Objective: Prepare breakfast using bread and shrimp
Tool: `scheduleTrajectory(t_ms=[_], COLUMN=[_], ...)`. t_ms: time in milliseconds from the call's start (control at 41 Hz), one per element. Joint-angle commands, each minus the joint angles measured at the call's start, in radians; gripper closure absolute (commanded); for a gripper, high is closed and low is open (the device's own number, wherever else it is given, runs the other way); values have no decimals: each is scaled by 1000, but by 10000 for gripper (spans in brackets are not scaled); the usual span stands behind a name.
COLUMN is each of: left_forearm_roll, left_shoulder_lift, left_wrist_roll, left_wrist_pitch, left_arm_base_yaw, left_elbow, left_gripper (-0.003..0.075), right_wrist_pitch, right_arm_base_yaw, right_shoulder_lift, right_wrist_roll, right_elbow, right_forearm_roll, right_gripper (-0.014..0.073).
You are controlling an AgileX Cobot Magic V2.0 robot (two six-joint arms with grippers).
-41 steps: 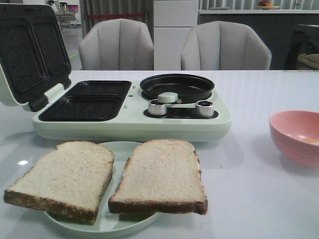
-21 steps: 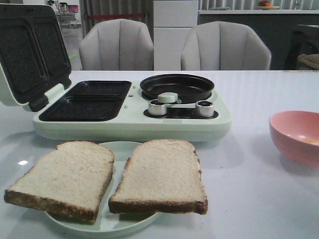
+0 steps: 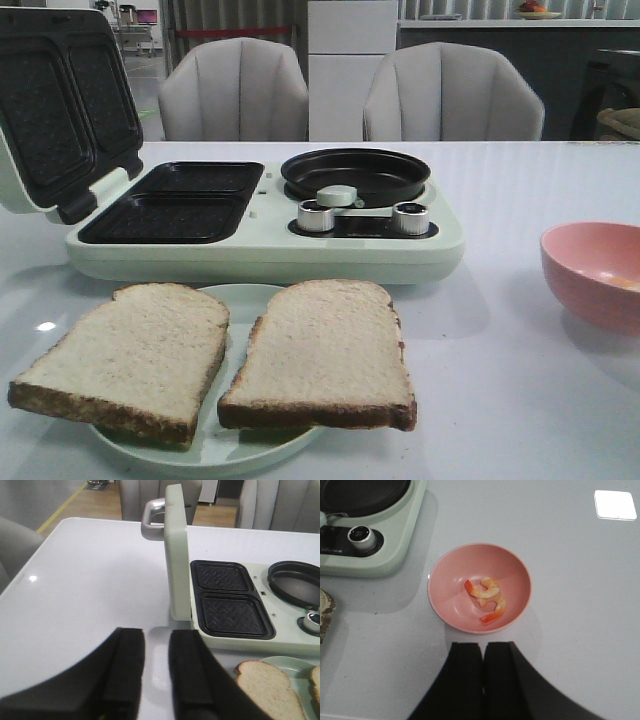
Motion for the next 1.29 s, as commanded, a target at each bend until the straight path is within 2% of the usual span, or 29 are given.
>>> scheduleTrajectory(t_ms=[0,73,122,171,268,390,585,682,780,926,1121,1267], left_forearm_roll=[24,28,38,46,54,61,94,172,267,369,448,559], left_shoulder_lift=[18,18,18,18,20,54,160,230,301,427,580,661], left_wrist_roll=[4,12,48,71,114,212,417,480,484,484,474,365], left_wrist_pitch=[-71,-65,-59,-59,-63,-54,-49,-49,-36,-6,-23,-100], left_arm_base_yaw=[3,3,3,-1,-43,-153,-400,-521,-631,-739,-786,-805], left_elbow=[-25,-25,-25,-25,-25,-25,-25,-25,-25,-19,15,37], left_gripper=[194,101,87,92,108,118,118,118,118,118,118,118], right_wrist_pitch=[-64,-67,-69,-69,-67,-67,-67,-67,-67,-67,-67,-67], right_arm_base_yaw=[1,1,1,1,1,0,0,0,0,0,0,0], right_shoulder_lift=[11,11,11,11,11,10,10,10,10,10,10,10], right_wrist_roll=[-3,-3,-3,-3,-3,-3,-3,-3,-3,-3,-3,-3], right_elbow=[-26,-26,-26,-26,-26,-26,-26,-26,-26,-26,-26,-26], right_forearm_roll=[-9,-9,-10,-10,-10,-9,-9,-9,-9,-9,-9,-9], right_gripper=[263,119,64,43,44,44,44,44,44,44,44,44])
